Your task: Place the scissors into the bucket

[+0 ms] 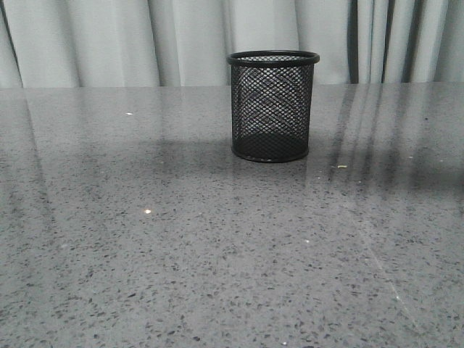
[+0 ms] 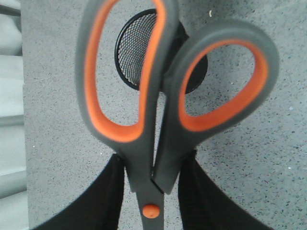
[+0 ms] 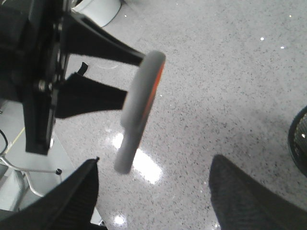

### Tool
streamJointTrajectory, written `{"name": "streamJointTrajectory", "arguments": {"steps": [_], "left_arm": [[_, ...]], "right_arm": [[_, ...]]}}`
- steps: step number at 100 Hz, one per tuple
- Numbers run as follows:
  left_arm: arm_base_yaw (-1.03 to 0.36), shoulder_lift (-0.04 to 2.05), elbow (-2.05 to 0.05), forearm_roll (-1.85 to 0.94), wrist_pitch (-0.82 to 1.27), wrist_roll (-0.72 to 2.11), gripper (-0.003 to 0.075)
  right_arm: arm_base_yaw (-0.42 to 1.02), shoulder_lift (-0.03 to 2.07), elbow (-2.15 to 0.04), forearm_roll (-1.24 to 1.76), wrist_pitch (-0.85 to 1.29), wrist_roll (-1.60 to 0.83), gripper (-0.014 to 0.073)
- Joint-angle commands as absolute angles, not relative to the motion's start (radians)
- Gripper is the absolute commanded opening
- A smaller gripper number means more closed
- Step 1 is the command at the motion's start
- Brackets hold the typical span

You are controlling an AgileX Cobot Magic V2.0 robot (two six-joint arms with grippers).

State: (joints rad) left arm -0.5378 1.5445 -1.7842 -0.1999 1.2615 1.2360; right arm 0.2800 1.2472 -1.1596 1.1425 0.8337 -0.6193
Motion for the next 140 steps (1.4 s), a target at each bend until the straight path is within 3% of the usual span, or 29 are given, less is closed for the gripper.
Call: {"name": "streamJointTrajectory", "arguments": {"steps": [1,57,67,86,90,100,123,140], "left_arm": [[-0.564,1.501,-1.817,-0.214,1.246,1.21,0.0043],[-0.649,1.505,-1.817,-0.21,1.168,1.152,0.0043],[-0.653,1.507,-1.817,-0.212,1.164,1.148,0.0043],[-0.653,1.507,-1.817,-0.253,1.156,1.138,0.0058],[-0.653,1.507,-1.817,-0.252,1.156,1.138,0.0076],[-0.653,1.507,-1.817,-0.257,1.16,1.138,0.0155],[-0.643,1.478,-1.817,-0.257,1.162,1.136,0.0468],[-0.601,1.427,-1.817,-0.238,1.151,1.017,0.0484]], "right_arm": [[0.283,1.239,-1.206,1.21,0.8,-0.634,0.0445],[0.283,1.303,-1.239,1.262,0.825,-0.634,0.0436],[0.283,1.307,-1.239,1.261,0.823,-0.638,0.0317],[0.283,1.311,-1.239,1.261,0.831,-0.654,-0.0026],[0.283,1.311,-1.239,1.261,0.833,-0.66,-0.0071],[0.283,1.311,-1.239,1.261,0.833,-0.664,-0.0072],[0.283,1.311,-1.246,1.248,0.819,-0.666,-0.0071],[0.279,1.311,-1.282,1.186,0.816,-0.666,-0.0059]]}}
